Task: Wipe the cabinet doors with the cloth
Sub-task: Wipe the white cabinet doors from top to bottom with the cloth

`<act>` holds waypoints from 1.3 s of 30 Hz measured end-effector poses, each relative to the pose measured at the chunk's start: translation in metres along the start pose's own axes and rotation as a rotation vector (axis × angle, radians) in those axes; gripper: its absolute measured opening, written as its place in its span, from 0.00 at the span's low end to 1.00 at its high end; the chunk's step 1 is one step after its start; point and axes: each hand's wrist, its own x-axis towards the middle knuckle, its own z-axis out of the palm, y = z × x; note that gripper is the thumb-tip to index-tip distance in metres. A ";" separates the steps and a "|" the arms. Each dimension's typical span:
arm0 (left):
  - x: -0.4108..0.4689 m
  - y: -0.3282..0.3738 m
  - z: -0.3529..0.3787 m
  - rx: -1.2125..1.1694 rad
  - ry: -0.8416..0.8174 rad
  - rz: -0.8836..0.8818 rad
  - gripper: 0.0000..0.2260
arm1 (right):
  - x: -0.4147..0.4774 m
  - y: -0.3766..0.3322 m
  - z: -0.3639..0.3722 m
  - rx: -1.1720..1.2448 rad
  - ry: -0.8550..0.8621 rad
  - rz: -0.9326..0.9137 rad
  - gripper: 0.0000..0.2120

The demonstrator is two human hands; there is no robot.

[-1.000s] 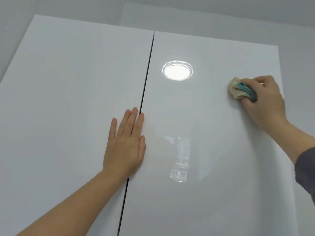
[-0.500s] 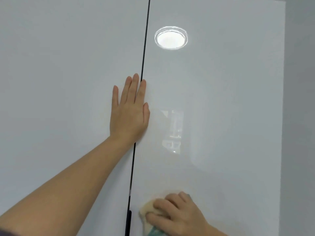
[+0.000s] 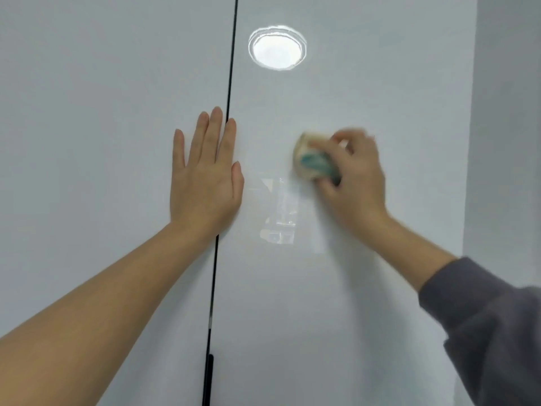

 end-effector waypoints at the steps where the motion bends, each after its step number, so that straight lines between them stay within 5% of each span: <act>1: 0.000 0.000 0.000 0.000 -0.006 -0.002 0.26 | -0.028 -0.003 0.000 0.021 -0.047 -0.118 0.21; 4: -0.001 0.000 -0.002 0.021 -0.017 -0.007 0.27 | -0.104 0.002 -0.013 0.061 -0.253 -0.493 0.12; 6: 0.000 0.006 -0.004 0.034 -0.026 -0.007 0.27 | -0.113 0.017 -0.029 0.100 -0.350 -0.556 0.14; 11: 0.026 0.076 -0.009 -0.048 -0.001 -0.009 0.28 | -0.038 0.071 -0.078 0.240 -0.157 -0.093 0.19; 15: 0.061 0.162 0.005 -0.094 0.040 0.049 0.28 | 0.049 0.143 -0.112 0.404 0.081 0.312 0.10; 20: 0.114 0.244 0.039 -0.044 0.039 0.111 0.29 | 0.129 0.224 -0.120 0.563 0.166 0.589 0.08; 31: 0.162 0.295 0.065 -0.041 0.067 0.027 0.27 | 0.225 0.273 -0.092 0.884 0.188 0.602 0.11; 39: 0.161 0.298 0.068 0.003 0.060 0.039 0.29 | 0.230 0.272 -0.088 0.794 0.213 0.583 0.15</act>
